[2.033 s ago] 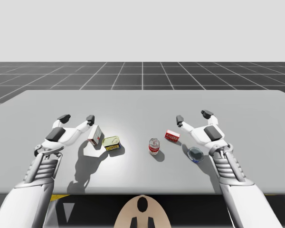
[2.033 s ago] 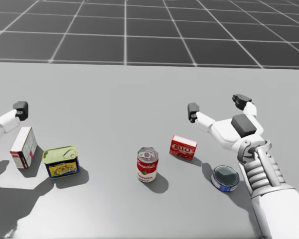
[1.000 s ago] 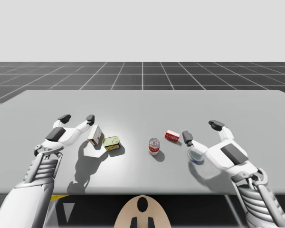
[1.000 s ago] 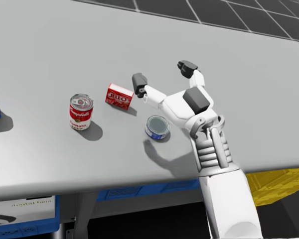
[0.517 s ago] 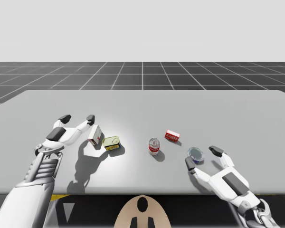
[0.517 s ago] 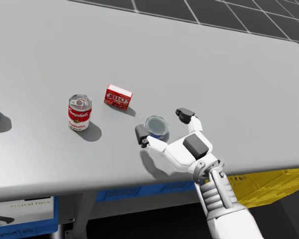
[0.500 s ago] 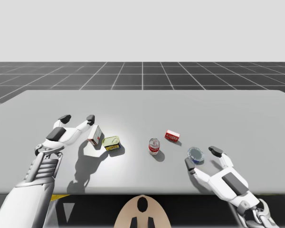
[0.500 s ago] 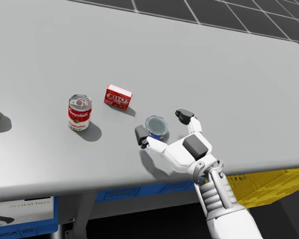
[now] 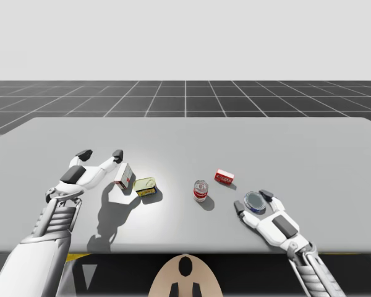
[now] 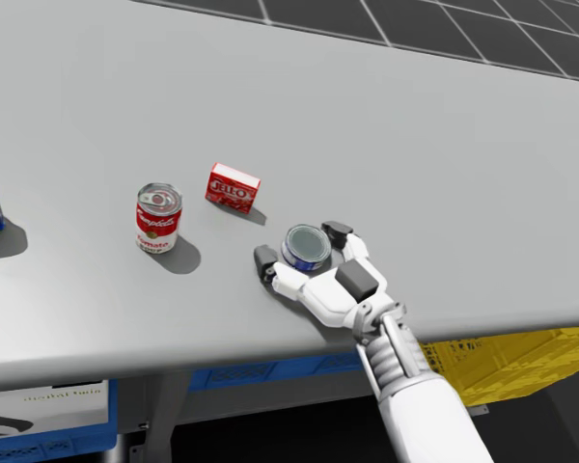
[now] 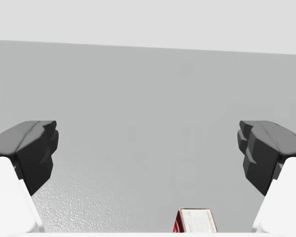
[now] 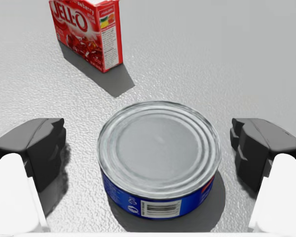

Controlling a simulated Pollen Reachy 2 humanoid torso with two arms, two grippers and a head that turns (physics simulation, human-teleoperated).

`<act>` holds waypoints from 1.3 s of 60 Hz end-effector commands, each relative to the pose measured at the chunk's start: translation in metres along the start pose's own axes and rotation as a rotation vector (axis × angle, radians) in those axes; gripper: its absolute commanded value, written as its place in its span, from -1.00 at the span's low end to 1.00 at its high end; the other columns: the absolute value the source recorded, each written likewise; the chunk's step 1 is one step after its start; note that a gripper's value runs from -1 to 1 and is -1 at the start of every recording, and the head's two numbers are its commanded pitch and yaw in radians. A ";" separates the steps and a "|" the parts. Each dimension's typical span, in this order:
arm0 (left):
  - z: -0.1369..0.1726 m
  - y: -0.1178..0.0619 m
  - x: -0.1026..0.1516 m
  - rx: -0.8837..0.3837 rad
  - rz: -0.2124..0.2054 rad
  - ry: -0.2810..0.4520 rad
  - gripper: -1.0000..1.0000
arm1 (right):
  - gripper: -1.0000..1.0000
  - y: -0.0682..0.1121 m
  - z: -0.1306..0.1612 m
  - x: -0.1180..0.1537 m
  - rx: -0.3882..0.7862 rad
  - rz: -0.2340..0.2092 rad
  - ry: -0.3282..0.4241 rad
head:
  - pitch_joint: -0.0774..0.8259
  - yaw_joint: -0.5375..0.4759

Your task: Lift the tuna fish can off the table.

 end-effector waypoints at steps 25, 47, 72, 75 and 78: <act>0.000 0.000 0.000 0.004 -0.007 0.000 -1.00 | 1.00 -0.005 0.002 -0.012 0.016 -0.054 0.023 | 0.47 -0.71; -0.001 0.000 -0.001 0.006 -0.014 -0.003 -1.00 | 1.00 -0.007 0.002 -0.003 0.026 -0.034 0.000 | -0.04 -0.75; -0.001 0.000 0.000 0.014 -0.019 -0.005 -1.00 | 1.00 -0.019 0.022 0.155 0.012 0.028 -0.230 | -0.10 -0.75; -0.001 0.000 0.000 0.015 -0.018 -0.003 -1.00 | 1.00 -0.020 0.028 0.175 0.001 0.059 -0.273 | -0.11 -0.74; -0.001 0.000 0.000 0.015 -0.015 -0.001 -1.00 | 1.00 -0.020 0.034 0.193 -0.009 0.087 -0.317 | -0.11 -0.74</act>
